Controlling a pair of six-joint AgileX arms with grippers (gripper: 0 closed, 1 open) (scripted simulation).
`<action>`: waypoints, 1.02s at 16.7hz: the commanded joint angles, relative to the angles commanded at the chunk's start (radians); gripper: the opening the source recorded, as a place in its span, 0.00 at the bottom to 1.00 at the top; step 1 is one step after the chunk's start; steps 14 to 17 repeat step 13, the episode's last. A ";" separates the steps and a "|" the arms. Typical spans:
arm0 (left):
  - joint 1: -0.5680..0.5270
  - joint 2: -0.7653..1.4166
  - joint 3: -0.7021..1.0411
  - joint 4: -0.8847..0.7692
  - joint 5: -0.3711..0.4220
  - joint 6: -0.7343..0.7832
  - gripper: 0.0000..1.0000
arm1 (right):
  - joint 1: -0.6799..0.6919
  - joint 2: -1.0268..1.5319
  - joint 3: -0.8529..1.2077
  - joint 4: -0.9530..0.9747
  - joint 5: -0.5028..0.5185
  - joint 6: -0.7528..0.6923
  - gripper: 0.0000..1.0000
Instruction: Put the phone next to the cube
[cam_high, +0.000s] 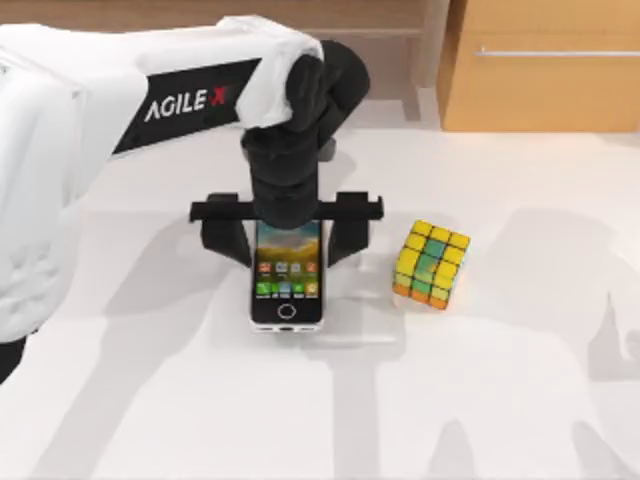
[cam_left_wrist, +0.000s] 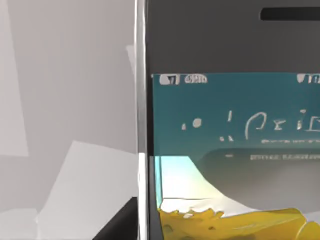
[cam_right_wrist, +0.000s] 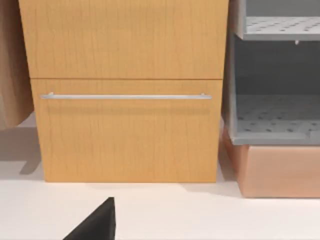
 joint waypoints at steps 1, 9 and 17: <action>0.000 0.000 0.000 0.000 0.000 0.000 0.53 | 0.000 0.000 0.000 0.000 0.000 0.000 1.00; 0.000 0.000 0.000 0.000 0.000 0.000 1.00 | 0.000 0.000 0.000 0.000 0.000 0.000 1.00; 0.000 0.000 0.000 0.000 0.000 0.000 1.00 | 0.000 0.000 0.000 0.000 0.000 0.000 1.00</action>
